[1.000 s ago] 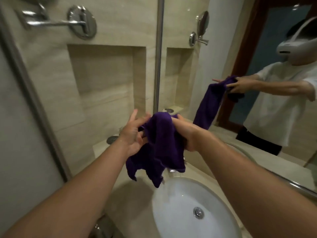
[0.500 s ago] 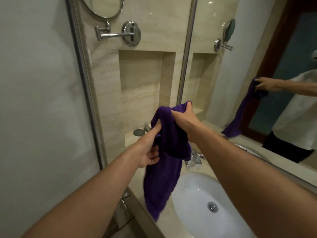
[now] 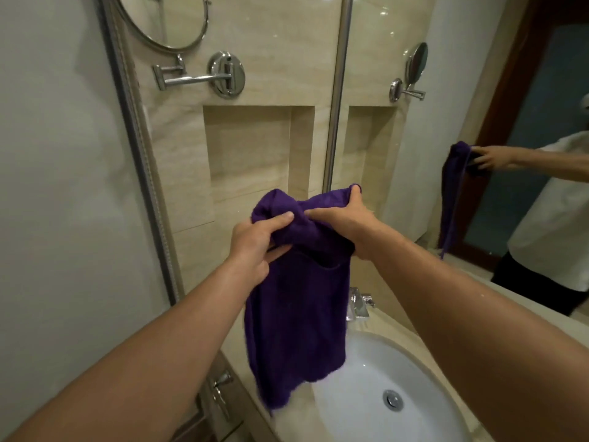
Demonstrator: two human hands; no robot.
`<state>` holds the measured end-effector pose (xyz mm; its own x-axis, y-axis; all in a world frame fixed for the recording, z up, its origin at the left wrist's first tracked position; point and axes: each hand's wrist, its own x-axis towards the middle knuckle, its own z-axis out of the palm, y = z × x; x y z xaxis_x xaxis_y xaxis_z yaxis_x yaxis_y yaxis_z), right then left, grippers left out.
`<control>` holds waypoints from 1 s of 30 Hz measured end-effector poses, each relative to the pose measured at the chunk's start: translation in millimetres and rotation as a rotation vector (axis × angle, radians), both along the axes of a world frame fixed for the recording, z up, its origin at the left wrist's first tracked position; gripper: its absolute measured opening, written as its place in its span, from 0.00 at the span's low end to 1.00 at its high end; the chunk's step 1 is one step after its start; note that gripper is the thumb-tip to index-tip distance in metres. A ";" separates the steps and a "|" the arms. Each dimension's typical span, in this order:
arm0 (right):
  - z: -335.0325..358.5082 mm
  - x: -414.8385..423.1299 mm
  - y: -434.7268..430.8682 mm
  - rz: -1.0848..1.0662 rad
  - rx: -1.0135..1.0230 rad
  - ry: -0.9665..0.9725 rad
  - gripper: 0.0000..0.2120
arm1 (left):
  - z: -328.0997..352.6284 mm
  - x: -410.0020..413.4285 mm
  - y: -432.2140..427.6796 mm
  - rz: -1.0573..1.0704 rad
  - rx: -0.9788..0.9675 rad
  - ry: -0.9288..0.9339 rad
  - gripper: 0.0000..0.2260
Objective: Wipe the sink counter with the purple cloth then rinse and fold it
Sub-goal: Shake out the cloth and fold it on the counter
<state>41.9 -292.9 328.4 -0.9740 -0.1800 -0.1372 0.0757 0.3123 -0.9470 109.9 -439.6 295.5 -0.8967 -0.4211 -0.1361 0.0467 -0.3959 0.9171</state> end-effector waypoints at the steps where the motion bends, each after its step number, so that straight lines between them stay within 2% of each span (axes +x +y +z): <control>1: 2.1 -6.6 5.7 0.025 -0.031 -0.036 0.58 | 3.1 -8.4 -3.6 0.029 -0.006 0.019 0.14; 3: 4.4 -21.6 16.8 0.089 -0.119 -0.140 0.53 | 7.6 -23.1 -14.8 0.069 -0.091 0.012 0.11; 5: 1.9 -40.9 26.9 0.163 -0.194 -0.229 0.47 | 10.7 -34.0 -28.3 0.108 -0.275 -0.020 0.08; 7: -3.6 -59.0 30.3 0.208 -0.215 -0.241 0.33 | 11.8 -40.4 -41.1 0.160 -0.440 -0.040 0.05; 9: -12.6 -75.4 28.0 0.258 -0.245 -0.252 0.25 | 9.9 -46.5 -49.8 0.195 -0.538 -0.054 0.05; 11: -21.5 -88.6 21.6 0.317 -0.285 -0.263 0.24 | 2.9 -52.5 -54.8 0.197 -0.553 -0.100 0.05; 15: -35.6 -109.9 10.7 0.364 -0.380 -0.306 0.33 | -14.6 -53.8 -56.3 0.255 -0.547 -0.186 0.05; 19: -43.6 -122.1 14.4 0.366 -0.344 -0.311 0.22 | -25.9 -51.7 -65.6 0.304 -0.531 -0.175 0.06; 22: -46.4 -125.6 22.5 0.409 -0.409 -0.346 0.20 | -31.3 -50.9 -69.0 0.205 -0.382 -0.150 0.15; 24: -46.8 -124.6 22.8 0.446 -0.493 -0.376 0.21 | -37.1 -50.5 -67.7 0.130 -0.200 -0.057 0.30; 26: -46.4 -121.9 18.4 0.472 -0.615 -0.408 0.21 | -43.4 -52.9 -62.7 0.027 -0.099 -0.024 0.46; 27: -46.5 -121.2 15.8 0.488 -0.667 -0.421 0.21 | -45.6 -53.3 -57.1 -0.032 -0.100 -0.024 0.49; 30: -46.2 -118.4 10.8 0.516 -0.696 -0.434 0.23 | -47.1 -51.0 -44.6 -0.099 -0.134 -0.092 0.52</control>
<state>-76.5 -282.2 282.2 -0.6424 -0.7479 -0.1675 0.4732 -0.2152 -0.8543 58.9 -484.2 248.4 -0.9210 -0.3515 -0.1678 -0.0726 -0.2684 0.9606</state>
